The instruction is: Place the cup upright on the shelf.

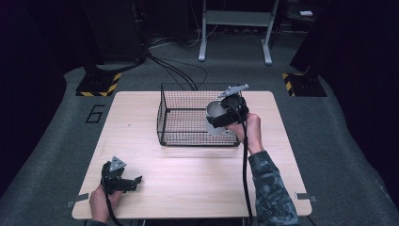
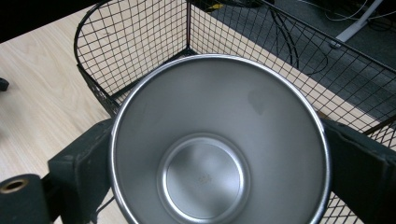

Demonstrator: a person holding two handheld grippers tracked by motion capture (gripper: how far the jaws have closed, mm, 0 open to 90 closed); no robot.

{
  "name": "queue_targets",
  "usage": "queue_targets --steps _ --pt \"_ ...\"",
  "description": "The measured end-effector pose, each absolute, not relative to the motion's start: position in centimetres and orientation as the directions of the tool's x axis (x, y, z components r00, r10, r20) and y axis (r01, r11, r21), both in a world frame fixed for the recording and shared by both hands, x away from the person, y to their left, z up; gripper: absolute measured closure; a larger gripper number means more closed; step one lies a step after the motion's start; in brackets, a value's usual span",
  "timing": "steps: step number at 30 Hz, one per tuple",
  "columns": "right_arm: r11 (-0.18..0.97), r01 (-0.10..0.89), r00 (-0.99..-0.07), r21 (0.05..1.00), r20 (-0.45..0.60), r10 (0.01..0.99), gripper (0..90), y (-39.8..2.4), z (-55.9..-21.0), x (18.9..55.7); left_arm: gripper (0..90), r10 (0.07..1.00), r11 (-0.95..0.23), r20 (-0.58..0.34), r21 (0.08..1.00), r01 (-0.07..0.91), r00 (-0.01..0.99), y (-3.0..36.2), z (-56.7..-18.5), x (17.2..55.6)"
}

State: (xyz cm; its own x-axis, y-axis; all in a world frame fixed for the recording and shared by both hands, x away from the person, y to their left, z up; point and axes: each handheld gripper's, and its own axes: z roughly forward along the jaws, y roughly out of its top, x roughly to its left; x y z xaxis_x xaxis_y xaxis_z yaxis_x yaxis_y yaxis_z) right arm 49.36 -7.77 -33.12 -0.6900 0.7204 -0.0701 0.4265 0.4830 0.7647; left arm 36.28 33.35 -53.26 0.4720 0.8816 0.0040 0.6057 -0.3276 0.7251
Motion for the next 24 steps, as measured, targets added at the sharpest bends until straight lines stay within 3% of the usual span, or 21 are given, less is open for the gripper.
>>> queue_targets --steps 24 --pt "0.511 0.447 -0.687 0.734 -0.084 0.722 5.8 -6.5 -33.5 53.3 0.4 0.881 -0.328 0.005 0.725 0.605 0.473 33.4 -53.3 36.3"
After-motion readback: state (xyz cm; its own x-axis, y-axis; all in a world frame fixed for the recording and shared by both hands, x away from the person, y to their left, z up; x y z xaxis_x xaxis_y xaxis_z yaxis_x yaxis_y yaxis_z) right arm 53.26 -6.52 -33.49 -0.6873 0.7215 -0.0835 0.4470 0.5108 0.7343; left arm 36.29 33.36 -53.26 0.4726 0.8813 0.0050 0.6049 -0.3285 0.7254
